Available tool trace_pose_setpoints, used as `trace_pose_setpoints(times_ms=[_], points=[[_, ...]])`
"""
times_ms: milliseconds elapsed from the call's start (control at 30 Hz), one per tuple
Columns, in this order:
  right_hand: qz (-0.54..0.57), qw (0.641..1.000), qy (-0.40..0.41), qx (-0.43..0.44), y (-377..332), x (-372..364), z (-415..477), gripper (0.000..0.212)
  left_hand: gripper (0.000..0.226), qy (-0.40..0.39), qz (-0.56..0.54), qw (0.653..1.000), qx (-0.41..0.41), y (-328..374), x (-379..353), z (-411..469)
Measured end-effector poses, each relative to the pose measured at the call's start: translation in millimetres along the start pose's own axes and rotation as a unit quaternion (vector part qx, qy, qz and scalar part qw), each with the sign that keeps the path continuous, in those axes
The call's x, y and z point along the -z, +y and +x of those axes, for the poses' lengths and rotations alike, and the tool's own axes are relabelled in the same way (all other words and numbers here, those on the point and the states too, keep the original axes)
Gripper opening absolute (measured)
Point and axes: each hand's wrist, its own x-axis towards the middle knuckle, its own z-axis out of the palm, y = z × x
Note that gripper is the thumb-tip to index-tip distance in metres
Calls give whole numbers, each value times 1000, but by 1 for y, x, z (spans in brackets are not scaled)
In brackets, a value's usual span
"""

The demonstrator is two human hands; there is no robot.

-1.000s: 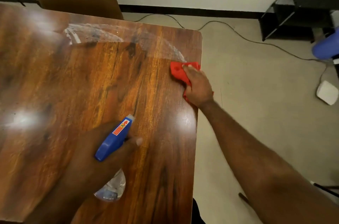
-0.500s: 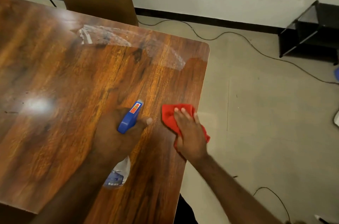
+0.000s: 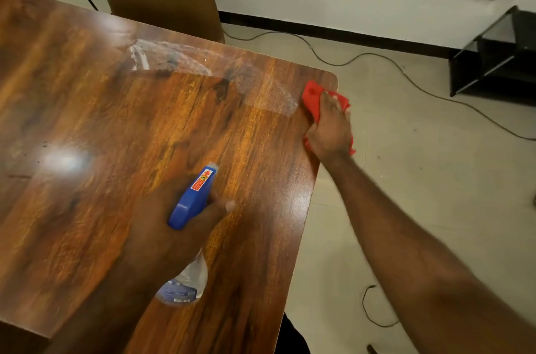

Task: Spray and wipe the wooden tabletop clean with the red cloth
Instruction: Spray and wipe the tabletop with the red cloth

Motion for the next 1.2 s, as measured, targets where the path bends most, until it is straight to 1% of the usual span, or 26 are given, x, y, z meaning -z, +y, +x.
trace_pose_setpoints(times_ms=[33, 100, 133, 200, 233, 300, 367, 467, 600, 700, 833, 867, 900, 933, 1000, 1033, 1100, 1200], points=[[-1, 1000, 2, -9, -3, 0, 18, 77, 23, 4, 3, 1000, 4, -1, 2, -1], [-9, 1000, 5, -11, -8, -4, 47, 69, 34, 3, 1, 1000, 10, -4, 7, -2], [-17, 1000, 7, -12, -10, -7, 59, 69, 38, 3, 4, 1000, 12, -6, 9, -1], [-45, 999, 2, -2, -13, -10, 79, 72, 40, 9, 6, 1000, 21, -9, 13, 1], [-56, 998, -5, 10, -14, -12, 86, 73, 36, 12, 8, 1000, 22, -10, 14, 3], [-75, 995, -31, 57, -21, -16, 87, 75, 25, 17, 12, 1000, 9, -12, 16, 7], [-82, 987, -62, 128, -35, -25, 69, 72, 21, 19, 7, 1000, -4, -12, 20, 12], [-50, 969, -105, 218, -57, -39, 22, 71, 19, 16, 5, 1000, -21, -7, 23, 20], [-22, 934, -140, 329, -69, -61, -45, 81, 25, 18, 14, 999, -28, -3, 26, 26], [-7, 910, -156, 384, -62, -74, -77, 84, 26, 16, 4, 999, -34, 0, 24, 28], [24, 884, -187, 428, -46, -68, -68, 79, 23, 17, -21, 999, -23, 2, 18, 30], [30, 886, -187, 422, -42, -63, -60, 78, 24, 23, -29, 999, -16, 2, 18, 30], [35, 897, -179, 401, -38, -57, -50, 76, 25, 30, -41, 999, -6, 0, 18, 31], [40, 916, -164, 363, -33, -51, -37, 76, 26, 37, -59, 998, 5, -2, 18, 33], [38, 958, -119, 259, -21, -39, -6, 74, 28, 49, -83, 995, 23, -7, 19, 39], [28, 970, -96, 220, -16, -33, 11, 73, 31, 52, -82, 995, 31, -9, 20, 43], [8, 981, -64, 185, -6, -23, 48, 70, 35, 57, -54, 996, 45, -17, 18, 52], [7, 986, -40, 163, -3, -18, 100, 63, 34, 84, -11, 992, 92, -28, 10, 67]])
